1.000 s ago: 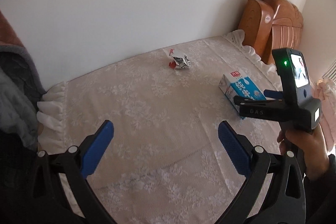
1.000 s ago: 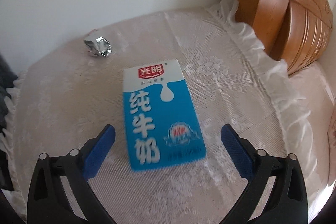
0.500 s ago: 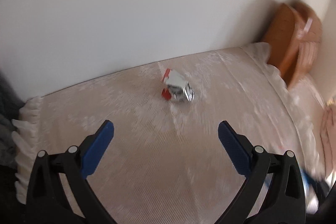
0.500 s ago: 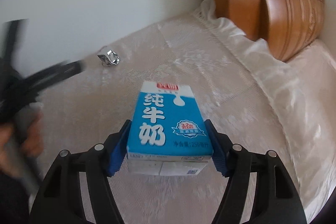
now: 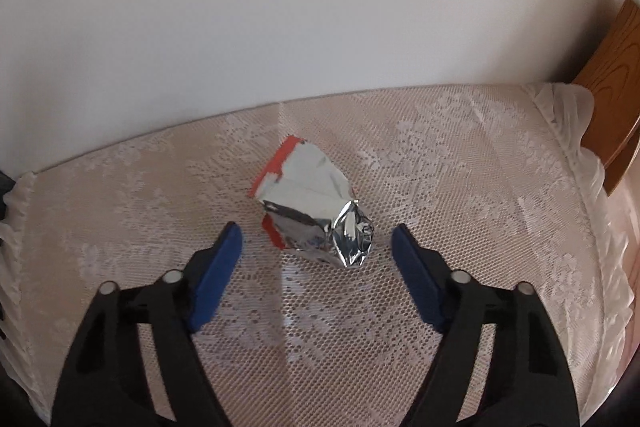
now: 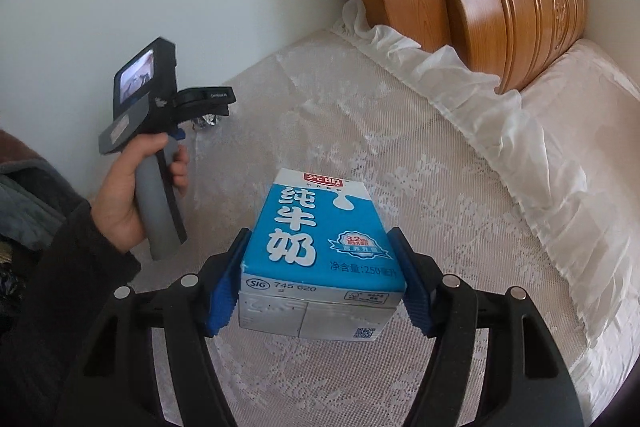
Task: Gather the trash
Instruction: 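Grasp the silver foil wrapper with the left tool while the right tool grasps the milk carton, then carry the foil wrapper and milk carton to the green wastebasket and release both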
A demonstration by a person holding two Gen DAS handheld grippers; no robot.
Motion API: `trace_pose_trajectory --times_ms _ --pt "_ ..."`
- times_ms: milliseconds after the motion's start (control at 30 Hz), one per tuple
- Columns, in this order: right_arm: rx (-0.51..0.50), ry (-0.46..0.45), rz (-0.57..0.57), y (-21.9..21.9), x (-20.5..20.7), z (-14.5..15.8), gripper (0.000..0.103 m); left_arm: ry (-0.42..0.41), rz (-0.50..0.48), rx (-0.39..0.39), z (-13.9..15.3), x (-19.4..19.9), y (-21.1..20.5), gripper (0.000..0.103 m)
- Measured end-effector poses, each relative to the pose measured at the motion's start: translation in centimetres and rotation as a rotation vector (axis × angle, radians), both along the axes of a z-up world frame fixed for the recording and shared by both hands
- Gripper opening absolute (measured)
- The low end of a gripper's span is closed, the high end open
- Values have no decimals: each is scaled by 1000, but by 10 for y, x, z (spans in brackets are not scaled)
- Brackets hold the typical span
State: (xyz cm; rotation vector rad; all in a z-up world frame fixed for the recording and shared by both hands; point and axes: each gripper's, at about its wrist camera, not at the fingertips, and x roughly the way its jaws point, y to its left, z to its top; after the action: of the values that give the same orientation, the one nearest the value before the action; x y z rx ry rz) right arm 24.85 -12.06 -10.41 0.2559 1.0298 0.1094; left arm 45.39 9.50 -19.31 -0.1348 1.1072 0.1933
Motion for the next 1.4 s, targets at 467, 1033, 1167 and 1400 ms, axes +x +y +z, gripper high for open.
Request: trace_pose_trajectory --times_ms 467,1033,1167,1400 --pt "-32 27 21 5 -19 -17 68 -37 -54 39 14 -9 -13 35" --pt "46 3 1 -4 -106 1 68 -103 -224 3 90 -175 10 34" --pt "110 -5 -15 -11 -140 1 68 -69 -268 -22 91 -236 20 34" --pt "114 -11 -5 -8 -178 -15 68 -59 -318 -57 92 -307 8 34"
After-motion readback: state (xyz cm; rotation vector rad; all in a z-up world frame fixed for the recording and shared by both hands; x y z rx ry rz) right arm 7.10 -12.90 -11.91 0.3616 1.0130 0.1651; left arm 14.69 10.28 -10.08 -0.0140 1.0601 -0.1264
